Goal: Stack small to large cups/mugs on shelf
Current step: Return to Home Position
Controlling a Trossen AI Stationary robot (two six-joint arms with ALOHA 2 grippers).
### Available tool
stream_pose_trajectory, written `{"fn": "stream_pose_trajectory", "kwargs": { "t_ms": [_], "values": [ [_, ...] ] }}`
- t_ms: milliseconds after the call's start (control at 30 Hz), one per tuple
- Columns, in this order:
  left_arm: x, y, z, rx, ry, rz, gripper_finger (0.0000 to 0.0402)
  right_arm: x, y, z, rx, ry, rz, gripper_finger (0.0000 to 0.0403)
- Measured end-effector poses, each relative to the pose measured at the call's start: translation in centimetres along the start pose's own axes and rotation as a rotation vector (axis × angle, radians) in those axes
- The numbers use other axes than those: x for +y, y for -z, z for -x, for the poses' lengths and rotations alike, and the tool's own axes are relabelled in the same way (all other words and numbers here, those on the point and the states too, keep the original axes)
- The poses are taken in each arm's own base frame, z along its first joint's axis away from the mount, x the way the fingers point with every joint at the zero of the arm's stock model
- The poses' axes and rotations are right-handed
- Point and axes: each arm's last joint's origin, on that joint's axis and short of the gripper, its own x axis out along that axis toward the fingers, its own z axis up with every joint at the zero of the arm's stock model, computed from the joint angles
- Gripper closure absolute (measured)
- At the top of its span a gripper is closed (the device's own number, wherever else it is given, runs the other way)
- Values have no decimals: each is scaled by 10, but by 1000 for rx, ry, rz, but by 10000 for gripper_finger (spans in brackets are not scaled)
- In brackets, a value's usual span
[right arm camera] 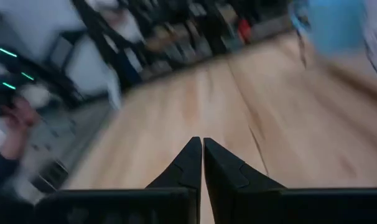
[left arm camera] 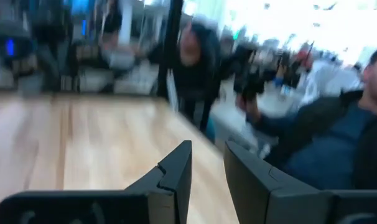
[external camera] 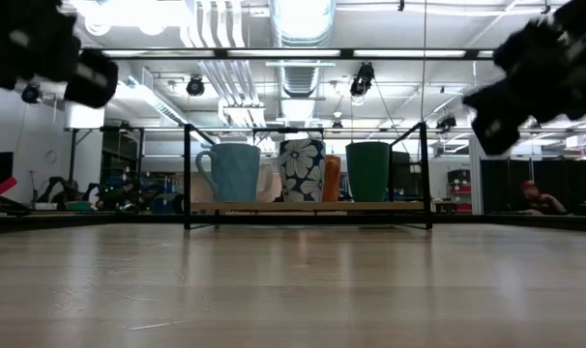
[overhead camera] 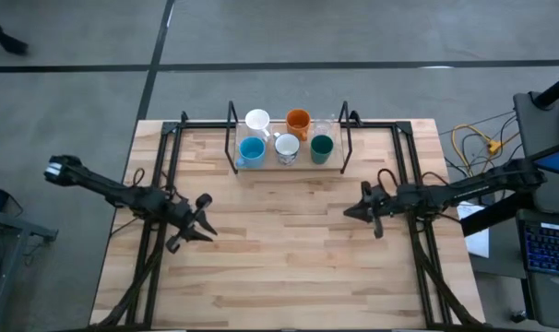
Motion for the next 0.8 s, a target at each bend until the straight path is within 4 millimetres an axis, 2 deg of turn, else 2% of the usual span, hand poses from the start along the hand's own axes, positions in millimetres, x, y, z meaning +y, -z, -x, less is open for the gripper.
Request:
{"fn": "stream_pose_trajectory", "kwargs": {
  "t_ms": [167,300,367,467,600,800],
  "values": [
    [-9,-23,2,-224,158,-78,322,10,-20,3,-190,-149,74,394],
    [-18,-24,6,-192,421,-74,322,14,-25,6,-234,-202,114,394],
    [-20,-24,7,-177,456,-46,322,13,-24,7,-228,-199,122,394],
    [-18,-21,5,-159,391,-27,322,11,-25,8,-233,-184,120,394],
    [-13,-19,5,-172,214,5,322,8,-27,11,-235,-167,115,394],
    [-7,-17,12,-185,2,-23,322,3,-29,15,-253,-132,111,394]
  ]
}}
